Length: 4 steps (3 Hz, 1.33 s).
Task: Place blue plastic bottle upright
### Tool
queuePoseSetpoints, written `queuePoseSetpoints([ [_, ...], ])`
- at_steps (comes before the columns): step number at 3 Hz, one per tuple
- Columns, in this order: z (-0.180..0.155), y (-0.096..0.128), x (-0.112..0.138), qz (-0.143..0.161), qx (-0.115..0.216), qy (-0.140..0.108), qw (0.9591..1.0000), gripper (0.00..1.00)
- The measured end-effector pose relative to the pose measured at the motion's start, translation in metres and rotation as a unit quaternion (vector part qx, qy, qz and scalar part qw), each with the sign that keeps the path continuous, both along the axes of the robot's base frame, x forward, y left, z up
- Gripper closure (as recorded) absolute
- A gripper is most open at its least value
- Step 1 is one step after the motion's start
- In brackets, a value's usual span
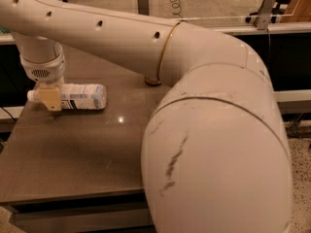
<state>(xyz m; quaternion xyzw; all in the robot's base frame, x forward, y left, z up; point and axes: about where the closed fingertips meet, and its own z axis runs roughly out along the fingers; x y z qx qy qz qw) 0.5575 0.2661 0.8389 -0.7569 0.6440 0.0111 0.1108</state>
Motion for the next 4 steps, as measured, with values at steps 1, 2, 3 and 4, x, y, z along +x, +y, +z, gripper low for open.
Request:
queuePoseSetpoints([
  [1,0.031,-0.009,0.008,-0.008,0.050,-0.002,0.9987,0.88],
  [2,0.063,-0.016,0.002,0.001,0.147,0.008,0.9890,1.00],
  [3,0.076,-0.010,-0.012,0.028,0.270,0.033,0.9620,1.00],
  [4,0.077,0.002,-0.022,0.050,0.392,0.058,0.9169,1.00],
])
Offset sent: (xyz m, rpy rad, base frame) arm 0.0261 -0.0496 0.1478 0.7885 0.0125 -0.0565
